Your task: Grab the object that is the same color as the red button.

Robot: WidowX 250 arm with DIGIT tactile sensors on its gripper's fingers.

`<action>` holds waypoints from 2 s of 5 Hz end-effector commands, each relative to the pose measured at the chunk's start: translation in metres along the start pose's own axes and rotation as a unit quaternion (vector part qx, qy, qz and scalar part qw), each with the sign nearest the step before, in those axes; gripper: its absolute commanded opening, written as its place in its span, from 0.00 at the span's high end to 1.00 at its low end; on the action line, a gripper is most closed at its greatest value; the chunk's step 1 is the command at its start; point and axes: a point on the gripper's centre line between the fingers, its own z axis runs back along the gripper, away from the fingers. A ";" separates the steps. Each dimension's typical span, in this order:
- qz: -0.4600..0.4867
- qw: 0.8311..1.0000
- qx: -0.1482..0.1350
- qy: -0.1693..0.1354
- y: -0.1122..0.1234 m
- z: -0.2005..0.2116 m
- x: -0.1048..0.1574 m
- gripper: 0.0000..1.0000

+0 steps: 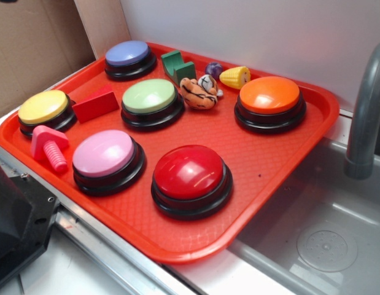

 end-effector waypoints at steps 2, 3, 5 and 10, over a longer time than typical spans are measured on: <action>-0.027 1.000 0.007 -0.013 0.011 -0.013 0.009 0.00; -0.067 0.997 0.018 -0.021 0.031 -0.035 0.019 0.00; -0.123 0.991 0.042 -0.030 0.061 -0.082 0.046 0.00; -0.176 0.981 0.073 -0.026 0.119 -0.186 0.085 0.00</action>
